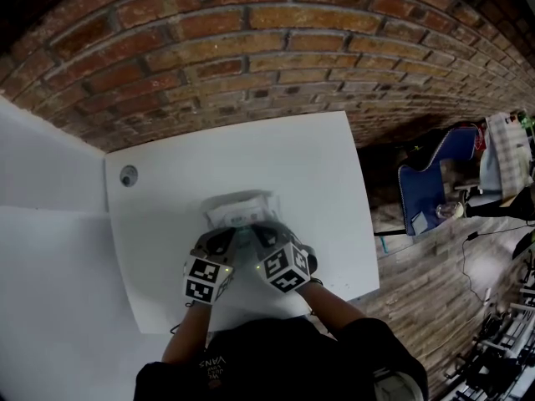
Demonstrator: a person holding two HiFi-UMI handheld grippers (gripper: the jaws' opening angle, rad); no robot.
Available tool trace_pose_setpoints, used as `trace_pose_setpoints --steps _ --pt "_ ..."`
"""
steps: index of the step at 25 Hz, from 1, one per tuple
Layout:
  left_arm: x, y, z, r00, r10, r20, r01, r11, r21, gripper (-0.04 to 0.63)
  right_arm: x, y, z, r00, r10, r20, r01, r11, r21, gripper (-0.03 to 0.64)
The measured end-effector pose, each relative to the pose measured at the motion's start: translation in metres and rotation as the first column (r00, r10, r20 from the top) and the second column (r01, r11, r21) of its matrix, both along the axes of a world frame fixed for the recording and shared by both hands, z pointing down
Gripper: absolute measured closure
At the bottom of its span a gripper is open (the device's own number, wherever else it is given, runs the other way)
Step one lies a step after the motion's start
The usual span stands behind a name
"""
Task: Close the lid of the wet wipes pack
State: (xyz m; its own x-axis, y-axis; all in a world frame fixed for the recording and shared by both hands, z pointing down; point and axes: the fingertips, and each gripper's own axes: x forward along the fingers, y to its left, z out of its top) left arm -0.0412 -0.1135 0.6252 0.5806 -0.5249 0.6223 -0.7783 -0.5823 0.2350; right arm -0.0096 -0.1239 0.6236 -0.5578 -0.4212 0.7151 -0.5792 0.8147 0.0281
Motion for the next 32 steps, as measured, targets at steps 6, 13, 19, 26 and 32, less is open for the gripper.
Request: trace_pose_setpoints --steps 6,13,19,26,32 --pt "0.016 -0.001 -0.005 0.999 0.035 -0.015 -0.035 0.999 0.008 0.594 0.001 0.0 -0.001 1.0 -0.001 0.011 0.001 1.0 -0.006 0.618" --pt "0.024 0.003 0.002 0.998 0.062 -0.004 -0.062 0.998 -0.03 0.594 0.001 0.0 -0.001 1.0 -0.001 0.018 0.001 1.0 -0.01 0.618" --pt "0.024 0.001 0.004 0.998 0.059 0.004 -0.059 0.998 -0.039 0.594 0.001 -0.001 0.0 1.0 0.002 0.021 -0.002 1.0 -0.009 0.618" --pt "0.024 0.002 0.004 0.998 0.059 -0.005 -0.059 0.997 -0.043 0.594 0.001 -0.001 0.0 1.0 0.003 0.024 -0.003 1.0 -0.014 0.618" --pt "0.024 0.002 0.004 0.998 0.061 -0.013 -0.061 0.998 -0.034 0.594 0.003 0.0 -0.003 0.998 0.033 0.051 -0.032 0.999 -0.009 0.618"
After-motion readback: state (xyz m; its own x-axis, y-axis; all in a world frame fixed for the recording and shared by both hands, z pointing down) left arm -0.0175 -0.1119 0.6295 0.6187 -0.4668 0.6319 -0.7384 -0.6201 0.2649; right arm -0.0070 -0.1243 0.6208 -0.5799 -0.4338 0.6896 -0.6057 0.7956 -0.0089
